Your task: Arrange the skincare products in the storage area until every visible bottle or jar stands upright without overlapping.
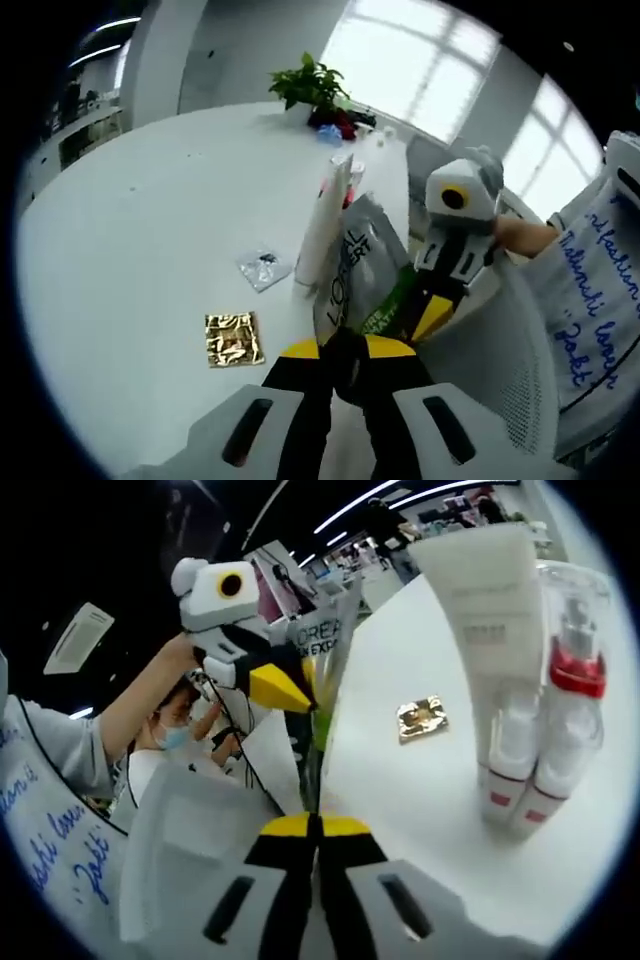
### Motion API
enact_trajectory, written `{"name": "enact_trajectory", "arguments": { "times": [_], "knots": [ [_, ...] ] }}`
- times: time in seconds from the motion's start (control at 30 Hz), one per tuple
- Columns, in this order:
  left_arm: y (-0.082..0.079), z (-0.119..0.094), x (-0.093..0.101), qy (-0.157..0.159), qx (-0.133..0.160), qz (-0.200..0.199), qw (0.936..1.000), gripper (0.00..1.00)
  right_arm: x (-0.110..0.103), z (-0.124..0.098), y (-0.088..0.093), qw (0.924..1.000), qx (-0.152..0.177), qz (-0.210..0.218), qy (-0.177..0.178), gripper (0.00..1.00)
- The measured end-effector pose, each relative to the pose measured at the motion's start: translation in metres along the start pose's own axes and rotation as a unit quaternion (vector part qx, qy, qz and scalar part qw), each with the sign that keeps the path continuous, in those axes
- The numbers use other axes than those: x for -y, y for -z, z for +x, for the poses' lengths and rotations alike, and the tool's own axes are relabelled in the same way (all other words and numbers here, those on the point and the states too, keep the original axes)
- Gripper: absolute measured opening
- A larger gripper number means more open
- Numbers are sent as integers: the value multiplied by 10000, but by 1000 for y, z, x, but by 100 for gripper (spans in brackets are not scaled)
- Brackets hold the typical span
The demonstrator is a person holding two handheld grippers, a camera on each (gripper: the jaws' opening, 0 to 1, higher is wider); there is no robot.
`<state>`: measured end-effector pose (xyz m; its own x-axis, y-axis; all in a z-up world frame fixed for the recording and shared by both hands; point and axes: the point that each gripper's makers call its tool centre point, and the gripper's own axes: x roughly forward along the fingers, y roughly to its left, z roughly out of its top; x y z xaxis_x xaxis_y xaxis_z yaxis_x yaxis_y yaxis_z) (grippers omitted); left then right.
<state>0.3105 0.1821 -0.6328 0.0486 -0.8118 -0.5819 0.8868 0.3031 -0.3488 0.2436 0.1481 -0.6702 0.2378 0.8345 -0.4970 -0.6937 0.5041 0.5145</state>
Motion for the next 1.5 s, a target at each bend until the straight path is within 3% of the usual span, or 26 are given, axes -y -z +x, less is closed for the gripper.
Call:
{"name": "enact_trajectory", "arguments": {
  "times": [0.3, 0.57, 1.0, 1.23, 1.5],
  "knots": [
    [-14, -7, -12, 61, 474, -328, 9983, 7, 4, 1, 7, 9998, -171, 55, -29, 1],
    [-12, -3, -28, -159, 505, -618, 9967, 0, 5, 5, 7, 9997, -253, 37, -40, 1],
    [15, 21, -54, -561, -157, -673, 9960, 0, 12, 10, 9, 9993, -377, -7, 51, 1],
    [23, 35, -66, -690, -328, -736, 9944, 0, 21, 12, 12, 9984, -498, -146, 229, 1],
    [36, 47, -69, -841, -718, -628, 9919, 0, 27, 19, 20, 9960, -738, -342, 383, 1]
  ]
}}
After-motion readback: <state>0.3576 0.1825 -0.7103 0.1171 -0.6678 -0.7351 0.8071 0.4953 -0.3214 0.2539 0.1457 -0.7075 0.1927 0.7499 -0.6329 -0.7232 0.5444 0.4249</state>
